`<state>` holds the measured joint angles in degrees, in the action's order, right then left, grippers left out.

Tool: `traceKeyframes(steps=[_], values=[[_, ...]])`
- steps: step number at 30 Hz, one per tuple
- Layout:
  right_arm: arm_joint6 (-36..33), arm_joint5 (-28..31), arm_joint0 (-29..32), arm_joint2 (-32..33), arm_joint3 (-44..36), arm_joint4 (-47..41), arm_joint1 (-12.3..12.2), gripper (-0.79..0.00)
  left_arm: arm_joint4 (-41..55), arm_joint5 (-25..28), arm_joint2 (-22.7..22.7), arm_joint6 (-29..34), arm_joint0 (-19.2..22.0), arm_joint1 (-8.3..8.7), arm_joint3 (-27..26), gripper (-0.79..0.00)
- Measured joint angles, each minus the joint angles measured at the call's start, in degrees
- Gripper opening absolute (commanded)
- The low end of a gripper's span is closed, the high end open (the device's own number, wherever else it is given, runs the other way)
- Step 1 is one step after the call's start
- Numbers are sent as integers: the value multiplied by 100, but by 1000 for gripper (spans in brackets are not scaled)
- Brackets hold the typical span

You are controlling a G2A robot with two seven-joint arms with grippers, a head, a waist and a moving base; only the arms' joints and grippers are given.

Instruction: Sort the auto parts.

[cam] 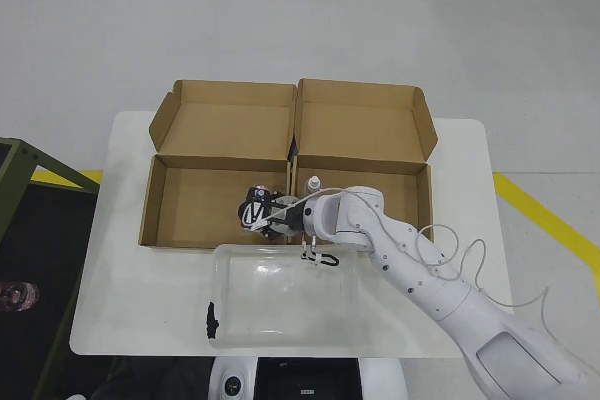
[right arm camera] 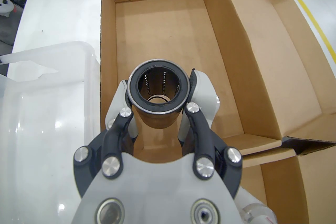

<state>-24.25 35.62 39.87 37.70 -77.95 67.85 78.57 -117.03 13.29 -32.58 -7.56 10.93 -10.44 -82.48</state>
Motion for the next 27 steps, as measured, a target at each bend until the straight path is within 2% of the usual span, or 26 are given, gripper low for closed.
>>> traceKeyframes(steps=[7, 12, 16, 21, 27], values=[[-147, -42, -123, -151, 233, 115, 107, -723, 0, 0, 0, 0, 0, 0, 0, 0], [-190, -54, -186, -214, 398, 177, 169, -637, 0, 0, 0, 0, 0, 0, 0, 0], [-239, -31, -236, -250, 499, 229, 213, -610, 0, 0, 0, 0, 0, 0, 0, 0], [-295, -9, -269, -258, 559, 303, 247, -483, 0, 0, 0, 0, 0, 0, 0, 0], [-364, 33, -271, -232, 564, 410, 264, -434, 0, 0, 0, 0, 0, 0, 0, 0]])
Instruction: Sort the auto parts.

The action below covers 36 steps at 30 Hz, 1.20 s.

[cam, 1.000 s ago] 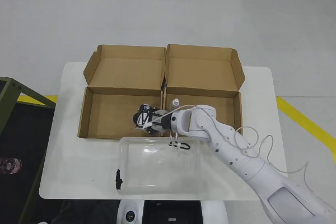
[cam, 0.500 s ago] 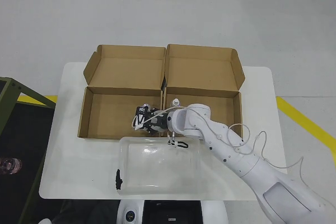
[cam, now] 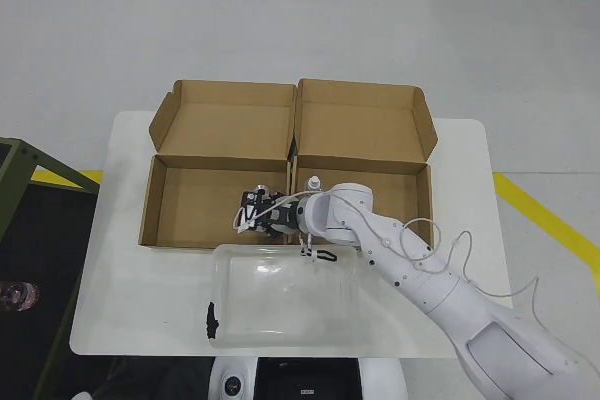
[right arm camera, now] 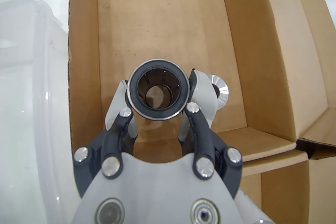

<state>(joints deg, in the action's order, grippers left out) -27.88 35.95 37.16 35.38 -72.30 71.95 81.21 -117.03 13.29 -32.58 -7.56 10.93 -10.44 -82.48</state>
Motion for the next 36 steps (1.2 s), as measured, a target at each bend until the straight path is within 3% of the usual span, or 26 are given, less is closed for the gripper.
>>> traceKeyframes(steps=[5, 18, 36], values=[[-66, 49, 26, 61, -89, 60, -3, -403, 0, 0, 0, 0, 0, 0, 0, 0], [-50, 230, 229, 403, -603, 52, -89, -409, 0, 0, 0, 0, 0, 0, 0, 0], [-44, 714, 1106, 1576, -2402, -105, -476, -400, 0, 0, 0, 0, 0, 0, 0, 0]])
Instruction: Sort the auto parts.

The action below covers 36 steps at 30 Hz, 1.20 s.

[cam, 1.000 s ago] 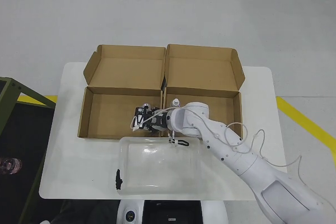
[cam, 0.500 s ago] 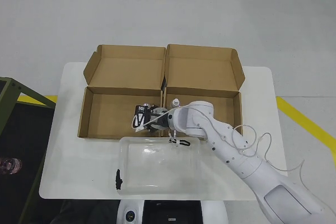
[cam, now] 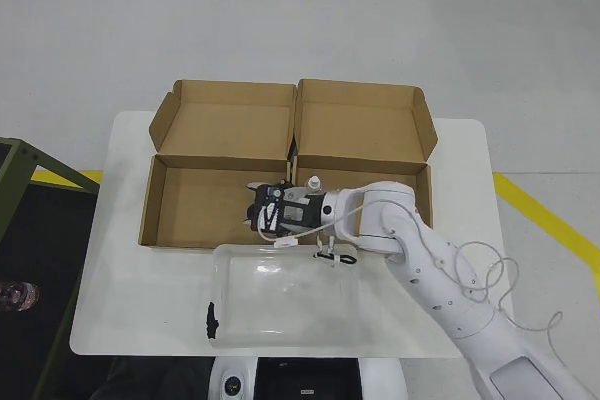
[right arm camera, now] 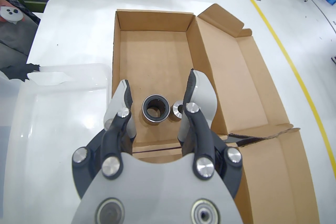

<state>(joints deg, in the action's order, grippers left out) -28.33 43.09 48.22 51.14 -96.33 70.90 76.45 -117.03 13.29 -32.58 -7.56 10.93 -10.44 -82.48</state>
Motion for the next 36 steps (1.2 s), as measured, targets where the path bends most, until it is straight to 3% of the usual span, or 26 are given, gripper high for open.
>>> traceKeyframes(steps=[8, 14, 19, 29, 36], values=[[378, 299, 868, 815, -1064, 336, -260, -394, 0, 0, 0, 0, 0, 0, 0, 0], [773, 479, 1710, 1651, -1670, 552, -462, -299, 0, 0, 0, 0, 0, 0, 0, 0], [1143, 481, 2414, 2474, -2013, 642, -604, -289, 0, 0, 0, 0, 0, 0, 0, 0], [2009, 390, 3597, 3653, -2184, 861, -773, -252, 0, 0, 0, 0, 0, 0, 0, 0], [2727, -32, 4421, 4236, -2141, 1014, -825, -231, 0, 0, 0, 0, 0, 0, 0, 0]])
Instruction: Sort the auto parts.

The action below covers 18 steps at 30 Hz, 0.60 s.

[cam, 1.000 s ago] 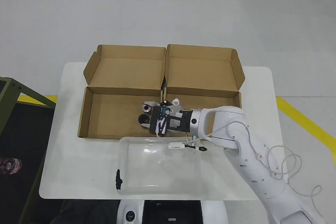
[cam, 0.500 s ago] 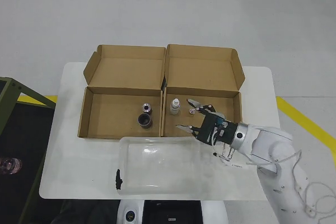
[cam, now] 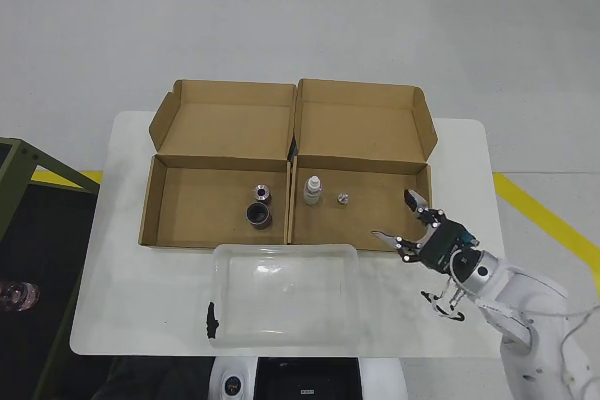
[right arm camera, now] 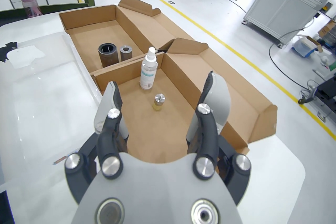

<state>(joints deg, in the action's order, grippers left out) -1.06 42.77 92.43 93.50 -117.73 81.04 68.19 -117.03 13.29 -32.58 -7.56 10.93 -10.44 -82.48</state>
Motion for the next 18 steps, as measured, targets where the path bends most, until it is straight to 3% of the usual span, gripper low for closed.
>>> traceKeyframes(steps=[13, 16, 18], values=[[1109, -572, 1356, 1023, 4, 250, -57, -185, 0, 0, 0, 0, 0, 0, 0, 0], [1268, -625, 1551, 1164, 10, 272, -64, -117, 0, 0, 0, 0, 0, 0, 0, 0], [1351, -651, 1647, 1226, 24, 273, -67, -12, 0, 0, 0, 0, 0, 0, 0, 0]])
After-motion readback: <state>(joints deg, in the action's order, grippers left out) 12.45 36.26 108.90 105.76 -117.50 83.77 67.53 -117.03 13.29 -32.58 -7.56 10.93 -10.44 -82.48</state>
